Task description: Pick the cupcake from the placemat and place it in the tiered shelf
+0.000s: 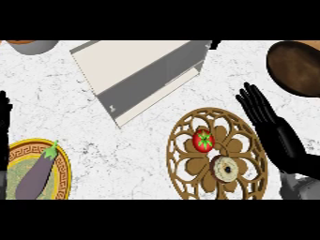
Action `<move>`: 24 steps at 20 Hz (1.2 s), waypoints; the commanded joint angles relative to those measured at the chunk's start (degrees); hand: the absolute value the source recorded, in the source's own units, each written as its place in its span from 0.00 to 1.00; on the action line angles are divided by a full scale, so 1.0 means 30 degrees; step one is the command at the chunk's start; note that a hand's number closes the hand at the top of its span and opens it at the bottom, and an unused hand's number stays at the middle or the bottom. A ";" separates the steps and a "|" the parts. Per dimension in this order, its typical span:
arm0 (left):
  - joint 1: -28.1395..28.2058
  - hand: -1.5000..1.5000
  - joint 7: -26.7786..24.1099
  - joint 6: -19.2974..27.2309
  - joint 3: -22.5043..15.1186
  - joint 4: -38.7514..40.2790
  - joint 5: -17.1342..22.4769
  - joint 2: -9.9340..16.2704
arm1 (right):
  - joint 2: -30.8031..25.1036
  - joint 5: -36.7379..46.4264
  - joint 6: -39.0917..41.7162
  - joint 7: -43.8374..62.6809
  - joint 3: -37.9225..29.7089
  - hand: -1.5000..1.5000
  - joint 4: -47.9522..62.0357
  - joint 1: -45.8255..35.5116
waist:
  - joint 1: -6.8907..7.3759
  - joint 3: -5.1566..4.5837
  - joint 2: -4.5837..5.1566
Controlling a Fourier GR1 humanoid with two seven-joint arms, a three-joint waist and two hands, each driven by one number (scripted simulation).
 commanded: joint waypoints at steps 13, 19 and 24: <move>0.1274 0.50 0.1606 -0.5844 -0.4523 0.0312 0.1335 -0.2205 | -0.3844 0.1720 -0.0897 0.1119 -0.3992 0.00 0.3990 0.3063 | 0.0251 0.0657 -0.0339; 0.1130 0.50 0.2532 -0.5345 -0.4607 -0.0020 0.0845 -0.2763 | -0.6230 0.1885 0.2287 0.2697 -0.3181 0.00 -0.0947 0.3118 | 0.0160 0.0609 -0.0428; -0.0134 0.50 0.2421 -0.5992 -0.3791 0.1573 0.1162 -0.2609 | -0.7993 0.2773 0.2900 0.7935 -0.1304 0.00 -0.4811 0.3107 | -0.0022 0.0549 -0.0412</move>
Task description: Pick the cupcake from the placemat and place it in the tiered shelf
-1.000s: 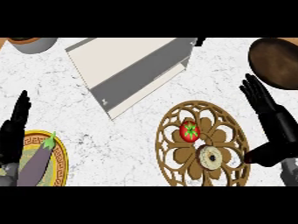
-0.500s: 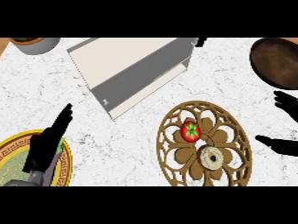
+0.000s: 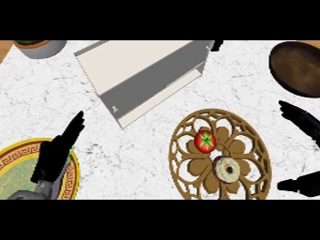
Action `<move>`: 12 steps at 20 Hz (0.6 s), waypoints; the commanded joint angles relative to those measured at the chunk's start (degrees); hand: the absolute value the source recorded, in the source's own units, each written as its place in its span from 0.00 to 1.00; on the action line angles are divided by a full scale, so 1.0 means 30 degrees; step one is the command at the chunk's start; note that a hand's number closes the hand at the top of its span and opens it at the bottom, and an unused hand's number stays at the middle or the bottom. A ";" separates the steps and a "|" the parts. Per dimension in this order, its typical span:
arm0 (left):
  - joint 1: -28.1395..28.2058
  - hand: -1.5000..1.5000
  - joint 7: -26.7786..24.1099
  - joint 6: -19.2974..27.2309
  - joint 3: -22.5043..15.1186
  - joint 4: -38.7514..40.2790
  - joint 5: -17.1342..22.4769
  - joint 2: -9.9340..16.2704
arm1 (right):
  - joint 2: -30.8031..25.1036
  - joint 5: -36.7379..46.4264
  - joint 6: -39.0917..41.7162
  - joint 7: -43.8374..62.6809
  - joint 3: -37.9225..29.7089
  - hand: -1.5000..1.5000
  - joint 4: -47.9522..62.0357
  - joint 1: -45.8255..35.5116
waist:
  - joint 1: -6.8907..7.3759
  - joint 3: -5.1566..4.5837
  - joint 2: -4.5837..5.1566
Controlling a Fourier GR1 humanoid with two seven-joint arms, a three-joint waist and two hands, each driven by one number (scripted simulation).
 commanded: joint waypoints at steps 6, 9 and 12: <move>0.0087 0.50 0.0576 0.0219 -0.0708 -0.0266 -0.0598 -0.0491 | -0.5331 0.6335 0.0551 0.7779 0.2521 0.00 -0.4769 -0.1843 | 0.0391 -0.0129 -0.0058; -0.0410 0.50 0.0513 -0.0692 0.0232 0.0315 0.0029 0.0391 | -0.5471 0.8940 0.0326 1.1231 0.4007 0.00 -0.6141 -0.2584 | 0.0454 -0.0126 0.0018; -0.0096 0.50 0.0650 -0.0622 -0.0093 -0.0241 -0.0139 0.0082 | -0.4021 1.1079 0.0547 1.5104 0.6101 0.00 -0.7414 -0.3704 | 0.0658 -0.0064 0.0053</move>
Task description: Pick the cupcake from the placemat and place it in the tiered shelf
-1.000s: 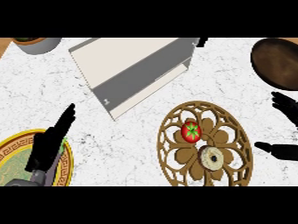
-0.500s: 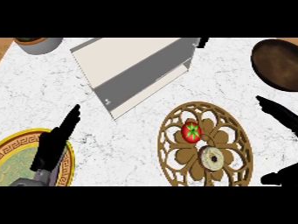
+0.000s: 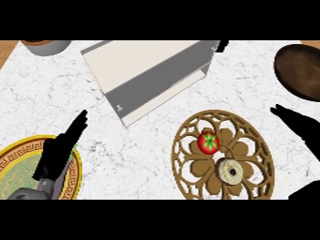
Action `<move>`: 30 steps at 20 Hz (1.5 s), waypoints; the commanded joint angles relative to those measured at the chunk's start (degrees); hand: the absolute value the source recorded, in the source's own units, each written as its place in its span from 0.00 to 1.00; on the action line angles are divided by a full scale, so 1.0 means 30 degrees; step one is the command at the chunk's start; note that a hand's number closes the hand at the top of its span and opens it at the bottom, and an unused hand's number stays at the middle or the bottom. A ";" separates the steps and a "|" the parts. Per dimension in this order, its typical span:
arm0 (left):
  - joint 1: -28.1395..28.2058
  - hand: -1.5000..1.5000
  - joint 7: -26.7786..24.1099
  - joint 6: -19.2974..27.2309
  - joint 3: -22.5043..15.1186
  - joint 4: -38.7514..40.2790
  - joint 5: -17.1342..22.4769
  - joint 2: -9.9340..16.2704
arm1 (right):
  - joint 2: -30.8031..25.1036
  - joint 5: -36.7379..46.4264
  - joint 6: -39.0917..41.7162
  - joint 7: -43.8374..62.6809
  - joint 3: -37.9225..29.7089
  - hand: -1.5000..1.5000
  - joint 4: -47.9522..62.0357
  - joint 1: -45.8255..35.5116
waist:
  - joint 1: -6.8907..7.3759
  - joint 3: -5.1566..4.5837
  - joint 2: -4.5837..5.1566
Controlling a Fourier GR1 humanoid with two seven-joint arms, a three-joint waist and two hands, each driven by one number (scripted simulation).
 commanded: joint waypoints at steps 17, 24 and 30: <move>-0.0181 0.50 -0.0314 -0.0973 0.1281 0.1015 -0.0328 -0.0467 | 1.0469 0.6794 0.3226 1.2278 0.7478 0.00 0.1824 -0.3497 | -0.0264 0.0059 0.0071; 0.0334 0.50 -0.0080 -0.0255 0.0622 0.0676 -0.1368 -0.1392 | 0.9745 0.8260 0.3839 1.1509 0.6768 0.00 0.2090 -0.3122 | -0.0360 0.0064 0.0066; 0.0180 0.50 0.0086 -0.0951 0.1469 0.0446 -0.1125 -0.0983 | 1.0130 0.9892 0.3662 1.0349 0.6929 0.00 0.3268 -0.1975 | -0.0289 0.0070 0.0077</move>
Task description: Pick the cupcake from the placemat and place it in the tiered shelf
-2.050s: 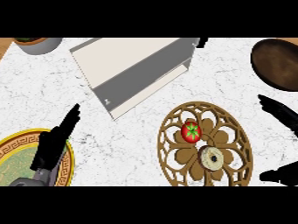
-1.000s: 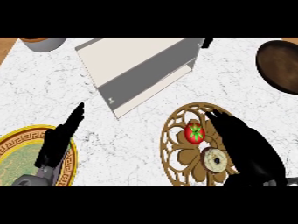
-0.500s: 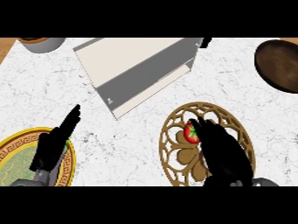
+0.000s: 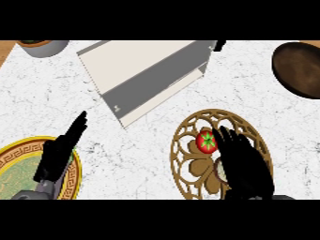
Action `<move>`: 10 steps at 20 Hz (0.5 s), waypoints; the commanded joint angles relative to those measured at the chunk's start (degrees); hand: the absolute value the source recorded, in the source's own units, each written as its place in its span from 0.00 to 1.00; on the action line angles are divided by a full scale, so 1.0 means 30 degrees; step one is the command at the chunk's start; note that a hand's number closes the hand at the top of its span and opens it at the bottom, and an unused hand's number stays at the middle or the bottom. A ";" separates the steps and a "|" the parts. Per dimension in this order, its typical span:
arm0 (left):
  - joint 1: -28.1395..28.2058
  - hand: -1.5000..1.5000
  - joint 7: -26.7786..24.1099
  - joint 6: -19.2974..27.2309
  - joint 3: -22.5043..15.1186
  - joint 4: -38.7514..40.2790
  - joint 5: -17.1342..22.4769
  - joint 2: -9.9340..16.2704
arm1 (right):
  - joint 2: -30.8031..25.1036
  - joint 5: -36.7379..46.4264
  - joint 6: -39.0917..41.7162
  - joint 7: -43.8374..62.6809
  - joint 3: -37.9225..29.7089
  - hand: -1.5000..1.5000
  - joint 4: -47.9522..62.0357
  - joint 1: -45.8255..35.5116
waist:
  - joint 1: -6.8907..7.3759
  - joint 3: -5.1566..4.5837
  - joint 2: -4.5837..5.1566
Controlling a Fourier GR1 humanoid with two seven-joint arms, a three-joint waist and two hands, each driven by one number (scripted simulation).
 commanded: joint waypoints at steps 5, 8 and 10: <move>-0.0406 0.50 -0.0540 -0.1734 0.1263 0.1086 0.0323 0.0562 | 0.0612 0.1804 0.1202 0.0404 -0.0371 0.00 0.0638 0.1491 | -0.0020 -0.0040 0.0049; -0.0506 0.50 -0.0141 -0.1133 0.0860 0.1058 -0.0290 -0.0407 | 0.1389 0.2543 0.1134 -0.0575 -0.1121 0.00 0.2596 0.0892 | 0.0023 -0.0036 0.0055; 0.0305 0.50 0.0657 -0.1223 0.0960 -0.0376 -0.0434 -0.0088 | 0.2621 0.2998 0.1871 -0.0035 -0.0996 0.00 0.2714 0.0658 | 0.0086 -0.0033 0.0038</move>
